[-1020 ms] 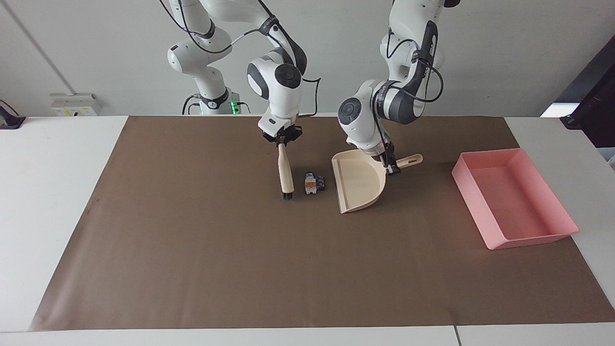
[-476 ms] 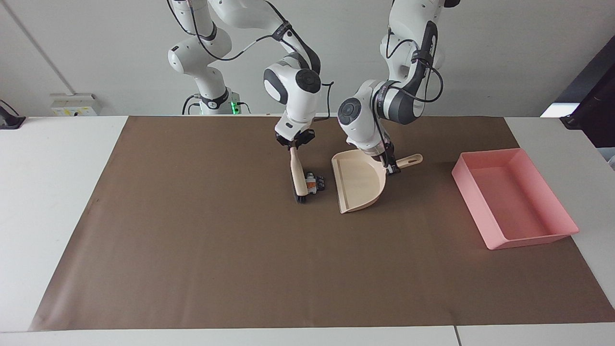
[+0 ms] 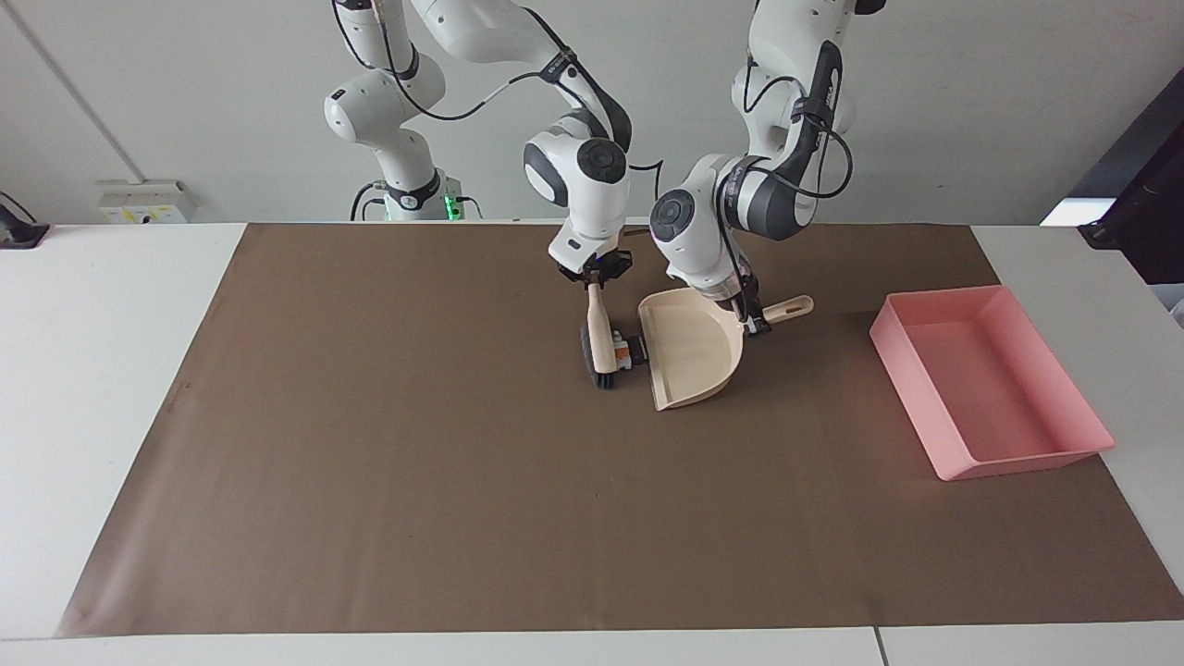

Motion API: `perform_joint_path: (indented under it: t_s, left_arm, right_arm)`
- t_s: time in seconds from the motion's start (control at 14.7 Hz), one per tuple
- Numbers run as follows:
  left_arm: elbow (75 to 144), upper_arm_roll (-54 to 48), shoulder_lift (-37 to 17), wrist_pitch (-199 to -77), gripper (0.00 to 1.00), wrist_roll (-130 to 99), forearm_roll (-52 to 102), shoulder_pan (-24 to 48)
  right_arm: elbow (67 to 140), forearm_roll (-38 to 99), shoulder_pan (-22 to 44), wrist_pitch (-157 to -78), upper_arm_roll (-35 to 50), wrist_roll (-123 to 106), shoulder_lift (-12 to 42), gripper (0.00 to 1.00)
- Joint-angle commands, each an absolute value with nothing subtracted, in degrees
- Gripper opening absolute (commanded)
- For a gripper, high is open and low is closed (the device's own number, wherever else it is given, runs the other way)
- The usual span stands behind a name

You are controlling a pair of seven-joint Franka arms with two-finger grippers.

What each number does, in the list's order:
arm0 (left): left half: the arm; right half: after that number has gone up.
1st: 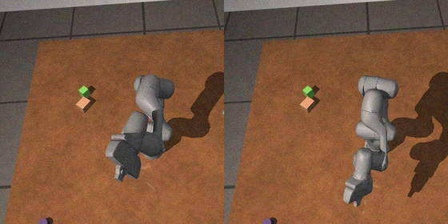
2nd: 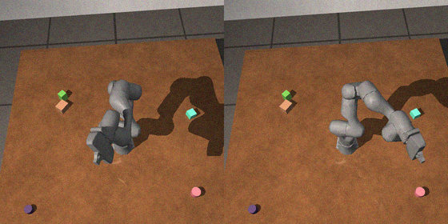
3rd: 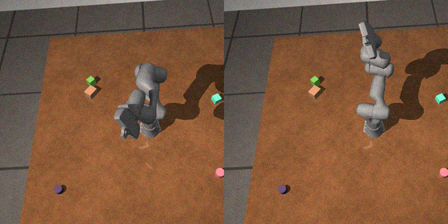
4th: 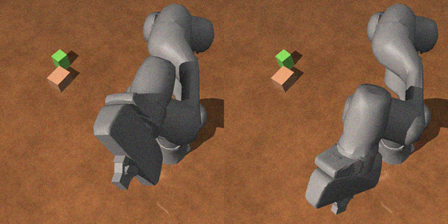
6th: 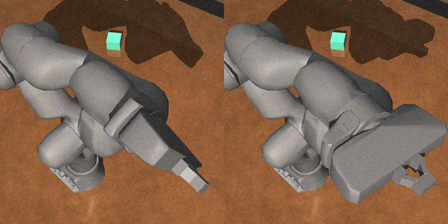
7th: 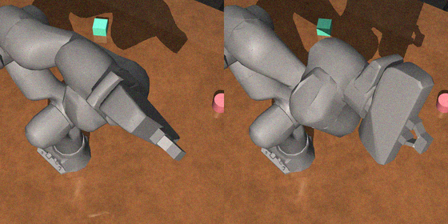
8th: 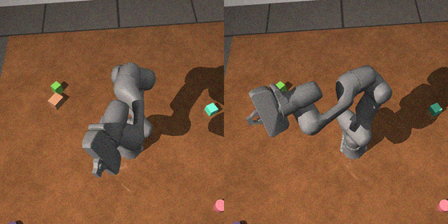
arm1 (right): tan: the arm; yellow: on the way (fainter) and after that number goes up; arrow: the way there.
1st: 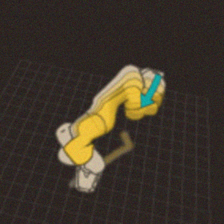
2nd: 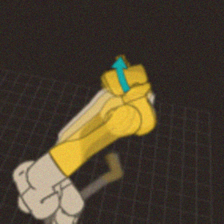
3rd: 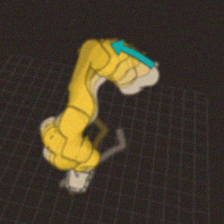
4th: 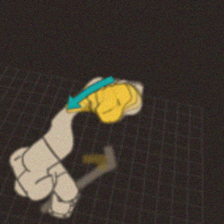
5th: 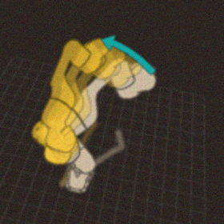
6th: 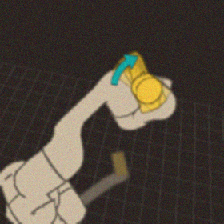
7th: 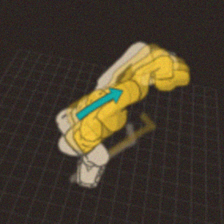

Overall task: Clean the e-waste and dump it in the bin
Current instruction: 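Sweep the components into the dustpan with the brush in the right gripper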

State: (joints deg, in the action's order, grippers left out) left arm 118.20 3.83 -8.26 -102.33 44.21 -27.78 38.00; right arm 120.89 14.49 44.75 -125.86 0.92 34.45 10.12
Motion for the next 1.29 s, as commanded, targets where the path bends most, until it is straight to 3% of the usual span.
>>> perform_joint_path:
  t_s: [0.0,0.27,0.48,0.68,0.88,1.22]
  left_arm:
    - [118.5,4.3,-8.3,-100.8,0.0,43.3,-28.6,39.0]
    - [118.7,4.2,-8.1,-101.6,0.0,43.9,-28.3,38.9]
    - [119.3,4.0,-7.8,-104.0,0.0,44.1,-28.1,38.7]
    - [119.6,4.1,-7.6,-106.6,0.0,44.4,-27.0,38.2]
    - [121.8,4.0,-7.0,-112.2,0.0,47.3,-26.2,36.4]
    - [123.3,4.0,-6.7,-117.9,0.0,52.1,-22.1,33.1]
  right_arm:
    - [119.4,24.5,44.9,-127.9,2.4,26.9,11.8,0.0]
    - [116.4,36.8,46.9,-135.8,2.5,20.1,13.7,0.0]
    - [113.9,37.2,46.6,-134.3,2.5,20.7,12.9,0.0]
    - [114.6,34.7,46.4,-129.6,1.7,27.8,7.6,0.0]
    - [114.7,22.8,44.7,-124.1,1.8,36.9,4.1,0.0]
    - [114.7,10.8,37.8,-107.0,1.8,36.9,-3.0,0.0]
